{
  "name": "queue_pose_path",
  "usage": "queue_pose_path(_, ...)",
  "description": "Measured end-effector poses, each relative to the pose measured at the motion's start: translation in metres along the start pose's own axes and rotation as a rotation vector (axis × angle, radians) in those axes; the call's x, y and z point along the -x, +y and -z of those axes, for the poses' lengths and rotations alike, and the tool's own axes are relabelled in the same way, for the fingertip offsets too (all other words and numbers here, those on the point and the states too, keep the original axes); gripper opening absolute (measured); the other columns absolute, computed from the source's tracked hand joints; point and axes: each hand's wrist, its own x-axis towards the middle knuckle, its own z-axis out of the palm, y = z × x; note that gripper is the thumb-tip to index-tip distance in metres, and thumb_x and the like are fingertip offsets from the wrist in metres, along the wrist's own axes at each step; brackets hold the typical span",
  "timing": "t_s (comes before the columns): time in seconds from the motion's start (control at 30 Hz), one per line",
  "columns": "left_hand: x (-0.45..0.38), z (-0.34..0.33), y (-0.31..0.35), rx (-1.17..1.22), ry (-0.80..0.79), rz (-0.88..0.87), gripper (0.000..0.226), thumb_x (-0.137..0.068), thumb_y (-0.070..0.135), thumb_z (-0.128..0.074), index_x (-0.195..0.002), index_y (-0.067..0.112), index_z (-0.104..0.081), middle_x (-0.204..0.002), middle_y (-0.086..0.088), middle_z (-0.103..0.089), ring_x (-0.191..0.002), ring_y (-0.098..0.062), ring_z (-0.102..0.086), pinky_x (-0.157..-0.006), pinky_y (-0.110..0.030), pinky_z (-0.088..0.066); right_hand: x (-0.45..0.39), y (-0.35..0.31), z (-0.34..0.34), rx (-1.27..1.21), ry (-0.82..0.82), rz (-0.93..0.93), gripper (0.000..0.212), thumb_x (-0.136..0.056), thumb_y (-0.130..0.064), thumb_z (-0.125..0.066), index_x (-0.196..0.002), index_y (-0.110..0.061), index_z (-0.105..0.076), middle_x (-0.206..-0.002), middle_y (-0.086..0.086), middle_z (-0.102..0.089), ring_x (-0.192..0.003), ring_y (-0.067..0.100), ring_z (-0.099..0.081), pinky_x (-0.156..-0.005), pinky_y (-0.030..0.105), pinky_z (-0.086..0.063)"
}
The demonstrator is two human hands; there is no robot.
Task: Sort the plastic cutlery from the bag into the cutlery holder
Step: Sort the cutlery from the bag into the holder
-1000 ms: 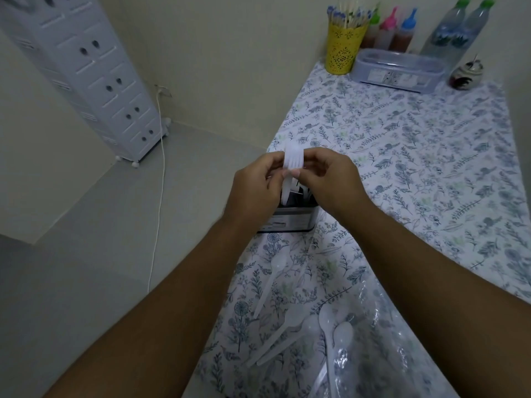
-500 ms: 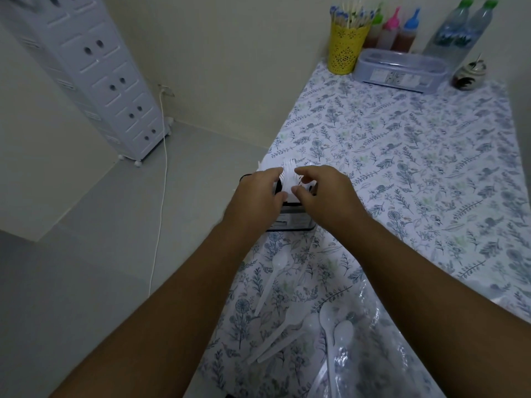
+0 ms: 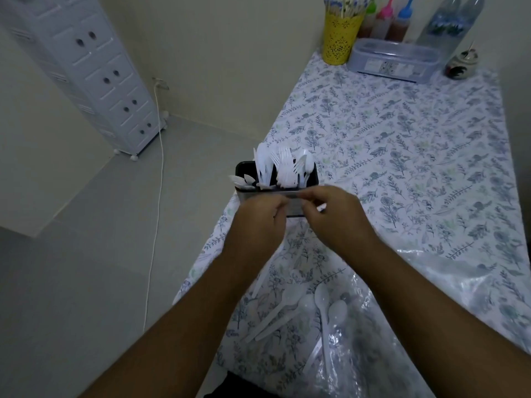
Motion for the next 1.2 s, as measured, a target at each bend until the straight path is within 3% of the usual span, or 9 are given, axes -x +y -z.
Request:
queue_pose_path(0.07, 0.03, -0.019, -0.018, -0.016, -0.047, 0.097, 0.014, -0.094, 0.014, -0.061, -0.1, 0.011, -0.073, -0.091, -0.005, -0.073, -0.082, -0.02, -0.066, -0.074, -0.031, -0.053, 0.023, 0.019, -0.008, 0.015, -0.061, -0.082, 0.027, -0.098, -0.019, -0.061, -0.122, -0.018, -0.074, -0.117, 0.0, -0.073, -0.092, 0.005, -0.061, -0.084, 0.019, -0.048)
queue_pose_path(0.2, 0.079, -0.056, -0.056, -0.114, -0.296, 0.451, 0.023, -0.091, 0.028, -0.066, -0.107, 0.012, -0.061, -0.102, -0.005, -0.062, -0.095, -0.021, -0.057, -0.075, -0.026, -0.039, 0.063, 0.057, -0.021, -0.011, -0.151, -0.243, 0.026, -0.098, -0.019, -0.061, -0.121, -0.021, -0.074, -0.118, -0.005, -0.073, -0.086, -0.005, -0.057, -0.071, -0.002, -0.037)
queue_pose_path(0.37, 0.097, -0.071, -0.07, -0.279, -0.421, 0.473, 0.017, -0.099, 0.017, -0.05, -0.11, 0.006, -0.057, -0.105, -0.011, -0.062, -0.101, -0.027, -0.059, -0.076, -0.029, -0.04, 0.102, 0.081, -0.025, -0.066, -0.175, -0.402, 0.023, -0.098, -0.022, -0.063, -0.117, -0.027, -0.076, -0.115, -0.01, -0.073, -0.09, -0.004, -0.061, -0.069, -0.003, -0.038)
queue_pose_path(0.43, 0.095, -0.066, -0.066, -0.291, -0.383, 0.46, 0.016, -0.097, 0.008, -0.045, -0.102, 0.004, -0.06, -0.096, -0.013, -0.065, -0.086, -0.025, -0.061, -0.068, -0.028, -0.039, 0.112, 0.083, -0.026, -0.15, -0.15, -0.45, 0.024, -0.098, -0.021, -0.063, -0.118, -0.025, -0.075, -0.112, -0.011, -0.074, -0.094, -0.002, -0.064, -0.076, 0.002, -0.042)
queue_pose_path(0.53, 0.101, -0.051, -0.04, -0.023, -0.379, 0.377, 0.017, -0.099, 0.013, -0.053, -0.104, 0.008, -0.068, -0.089, -0.003, -0.068, -0.073, -0.013, -0.06, -0.066, -0.024, -0.047, 0.121, 0.079, -0.029, -0.396, -0.087, -0.571, 0.03, -0.097, -0.027, -0.065, -0.126, -0.023, -0.07, -0.108, -0.005, -0.074, -0.099, 0.012, -0.07, -0.094, 0.033, -0.056)
queue_pose_path(0.67, 0.124, -0.041, 0.004, 0.23, -0.676, 0.196, 0.012, -0.095, 0.024, -0.064, -0.102, 0.02, -0.073, -0.081, 0.012, -0.067, -0.069, 0.002, -0.061, -0.067, -0.015, -0.049, 0.128, 0.067, -0.033, -0.801, -0.096, -0.734, 0.015, -0.1, -0.026, -0.061, -0.114, -0.023, -0.068, -0.106, 0.006, -0.077, -0.101, 0.022, -0.073, -0.087, 0.043, -0.06)
queue_pose_path(0.87, 0.132, -0.062, -0.021, 0.105, -0.307, 0.38, 0.011, -0.095, 0.028, -0.063, -0.098, 0.018, -0.065, -0.089, 0.005, -0.063, -0.079, -0.009, -0.061, -0.071, -0.022, -0.051, 0.144, 0.082, -0.031, -0.901, -0.013, -0.878, 0.021, -0.101, -0.013, -0.052, -0.117, -0.018, -0.066, -0.077, 0.007, -0.058, -0.06, 0.019, -0.057, -0.054, 0.032, -0.051)
queue_pose_path(0.93, 0.128, -0.07, -0.034, 0.002, -0.328, 0.486, 0.022, -0.093, 0.031, -0.064, -0.108, 0.016, -0.063, -0.101, 0.0, -0.059, -0.091, -0.015, -0.058, -0.081, -0.031, -0.052, 0.149, 0.087, -0.031, -0.907, -0.046, -0.908, 0.022, -0.101, -0.012, -0.052, -0.119, -0.016, -0.063, -0.079, 0.009, -0.056, -0.058, 0.018, -0.051, -0.047, 0.029, -0.046)
queue_pose_path(1.2, 0.113, -0.076, -0.028, 0.015, -0.392, 0.504, 0.011, -0.095, 0.015, -0.06, -0.084, 0.017, -0.061, -0.078, 0.007, -0.061, -0.071, -0.011, -0.06, -0.055, -0.016, -0.041, 0.156, 0.088, -0.032, -1.004, -0.076, -0.954, 0.03, -0.093, 0.002, -0.05, -0.119, -0.012, -0.057, -0.078, 0.012, -0.056, -0.063, 0.021, -0.052, -0.06, 0.037, -0.052)
